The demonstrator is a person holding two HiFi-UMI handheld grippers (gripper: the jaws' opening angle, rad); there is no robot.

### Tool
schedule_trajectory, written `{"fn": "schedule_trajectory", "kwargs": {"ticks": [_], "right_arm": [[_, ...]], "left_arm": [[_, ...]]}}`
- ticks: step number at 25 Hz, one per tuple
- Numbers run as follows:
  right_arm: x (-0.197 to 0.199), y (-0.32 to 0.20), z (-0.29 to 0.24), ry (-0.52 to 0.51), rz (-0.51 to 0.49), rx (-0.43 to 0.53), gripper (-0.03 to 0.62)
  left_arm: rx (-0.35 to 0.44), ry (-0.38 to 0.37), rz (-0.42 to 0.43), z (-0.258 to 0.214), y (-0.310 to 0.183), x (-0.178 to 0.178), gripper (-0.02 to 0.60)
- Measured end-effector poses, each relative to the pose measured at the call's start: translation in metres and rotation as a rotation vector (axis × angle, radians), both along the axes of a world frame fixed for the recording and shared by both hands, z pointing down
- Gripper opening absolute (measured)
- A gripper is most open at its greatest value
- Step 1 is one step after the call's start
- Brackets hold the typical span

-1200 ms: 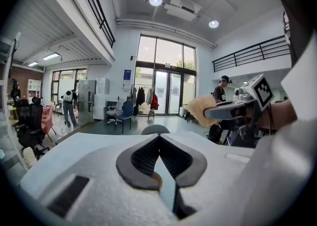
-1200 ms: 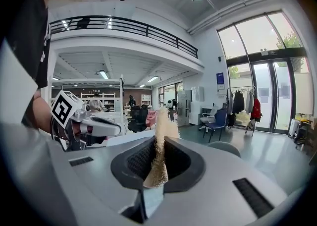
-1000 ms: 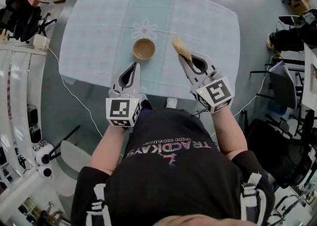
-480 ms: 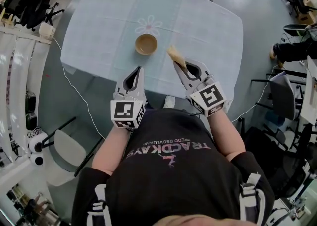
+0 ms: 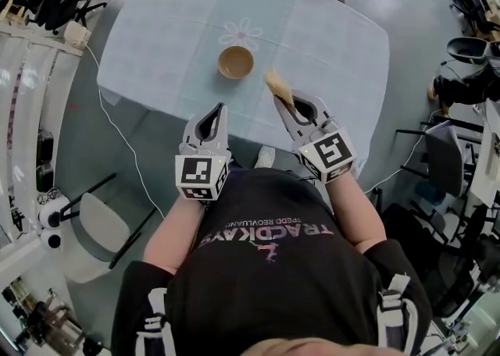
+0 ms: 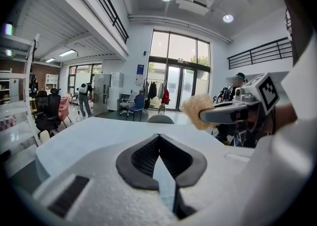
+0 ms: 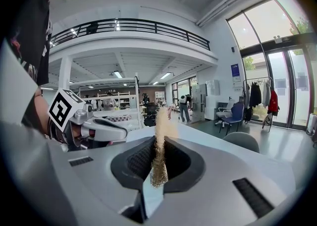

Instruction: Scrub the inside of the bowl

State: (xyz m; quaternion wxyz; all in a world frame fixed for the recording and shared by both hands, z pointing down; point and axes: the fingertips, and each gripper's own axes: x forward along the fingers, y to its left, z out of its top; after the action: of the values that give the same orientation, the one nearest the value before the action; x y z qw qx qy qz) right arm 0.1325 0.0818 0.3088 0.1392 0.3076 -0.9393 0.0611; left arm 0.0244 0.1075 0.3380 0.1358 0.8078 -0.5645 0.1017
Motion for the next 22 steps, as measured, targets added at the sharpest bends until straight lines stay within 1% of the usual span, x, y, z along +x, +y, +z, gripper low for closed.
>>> {"fn": "schedule_trajectory", "kwargs": {"ticks": [10,22], "right_arm": [[-0.014,-0.004,0.001,0.005,-0.004,-0.01,0.032],[-0.017,-0.004,0.004,0.006,-0.02,-0.014,0.032]], "left_arm": [[0.006,-0.001,0.0,-0.006,-0.008,-0.014,0.015],[0.005,-0.003,0.009,-0.005,-0.008,-0.01,0.016]]}}
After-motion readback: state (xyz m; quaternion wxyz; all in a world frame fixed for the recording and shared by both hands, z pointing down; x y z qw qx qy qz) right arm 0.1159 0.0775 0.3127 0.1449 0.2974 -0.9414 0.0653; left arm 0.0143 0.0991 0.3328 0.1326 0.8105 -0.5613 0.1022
